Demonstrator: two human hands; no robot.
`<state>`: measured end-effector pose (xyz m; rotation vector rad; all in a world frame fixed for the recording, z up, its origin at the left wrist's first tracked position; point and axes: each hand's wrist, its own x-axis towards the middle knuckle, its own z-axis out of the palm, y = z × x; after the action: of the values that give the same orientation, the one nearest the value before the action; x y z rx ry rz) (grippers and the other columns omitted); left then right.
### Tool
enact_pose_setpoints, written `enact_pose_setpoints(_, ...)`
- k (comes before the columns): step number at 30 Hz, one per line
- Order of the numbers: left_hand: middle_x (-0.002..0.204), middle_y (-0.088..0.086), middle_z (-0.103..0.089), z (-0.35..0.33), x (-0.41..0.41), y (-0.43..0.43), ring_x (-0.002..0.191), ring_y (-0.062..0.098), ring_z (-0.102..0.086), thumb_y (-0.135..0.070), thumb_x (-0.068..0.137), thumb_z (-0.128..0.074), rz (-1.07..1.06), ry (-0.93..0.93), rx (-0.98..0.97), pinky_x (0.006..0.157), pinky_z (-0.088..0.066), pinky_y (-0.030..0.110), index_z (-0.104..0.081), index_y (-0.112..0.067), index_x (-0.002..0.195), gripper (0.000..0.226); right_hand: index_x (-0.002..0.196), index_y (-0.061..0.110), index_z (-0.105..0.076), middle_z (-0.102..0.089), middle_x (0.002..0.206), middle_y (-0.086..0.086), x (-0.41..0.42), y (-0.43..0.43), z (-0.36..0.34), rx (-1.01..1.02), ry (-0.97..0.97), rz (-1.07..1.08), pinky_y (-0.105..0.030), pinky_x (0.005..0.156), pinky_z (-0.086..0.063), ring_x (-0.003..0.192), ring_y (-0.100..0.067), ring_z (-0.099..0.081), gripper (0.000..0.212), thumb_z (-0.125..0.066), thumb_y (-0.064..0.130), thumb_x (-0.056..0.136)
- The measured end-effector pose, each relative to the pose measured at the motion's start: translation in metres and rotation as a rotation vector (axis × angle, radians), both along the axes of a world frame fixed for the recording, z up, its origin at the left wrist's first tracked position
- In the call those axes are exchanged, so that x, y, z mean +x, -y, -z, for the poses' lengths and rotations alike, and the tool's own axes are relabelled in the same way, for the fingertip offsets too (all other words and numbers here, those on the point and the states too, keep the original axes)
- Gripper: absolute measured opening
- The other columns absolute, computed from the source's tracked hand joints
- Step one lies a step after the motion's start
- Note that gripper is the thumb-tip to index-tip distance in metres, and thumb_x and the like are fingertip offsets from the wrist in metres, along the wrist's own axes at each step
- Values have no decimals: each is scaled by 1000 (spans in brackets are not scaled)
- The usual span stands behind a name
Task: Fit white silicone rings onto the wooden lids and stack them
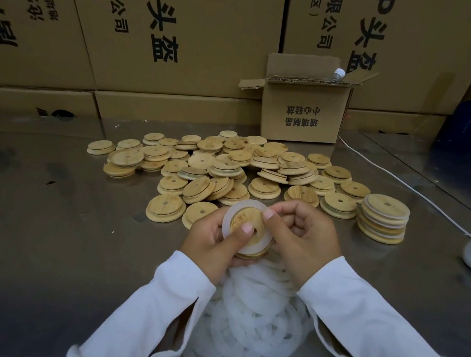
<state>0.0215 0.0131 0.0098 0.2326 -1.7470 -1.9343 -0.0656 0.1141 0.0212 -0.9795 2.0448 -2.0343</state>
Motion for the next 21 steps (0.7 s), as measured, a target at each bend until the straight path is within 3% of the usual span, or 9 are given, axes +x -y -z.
enact_pose_setpoints(2,80,-1,-72,0,0,0,78,15,-70,-28,70,-59,-2,-2,3,58,-54,24,-64,-17,99,32,69,22,-64,-57,61,-8,0,0,-1,2,9,7,-34,59,-49,57,-18,-53,12,-66,15,79)
enact_pose_setpoints(6,80,-1,-73,1,0,-1,78,14,-70,-36,76,-51,-13,-1,-9,59,-55,23,-66,-21,95,29,65,16,-64,-55,49,4,-3,-1,-4,-28,149,-24,-15,46,-43,42,-5,-48,15,-66,10,79)
enact_pose_setpoints(11,81,1,-71,0,0,-1,78,16,-69,-35,78,-48,-37,18,-2,59,-55,26,-67,-16,96,32,61,13,-63,-51,41,7,-5,-2,-8,-81,348,-46,-14,41,-40,36,-5,-43,19,-65,6,79)
enact_pose_setpoints(21,89,15,-67,-3,-1,-1,79,25,-67,-17,94,-43,-174,47,-25,56,-58,30,-63,-3,101,25,66,12,-63,-52,41,10,-2,-1,-8,-33,239,-76,-10,46,-40,38,0,-45,18,-60,6,83)
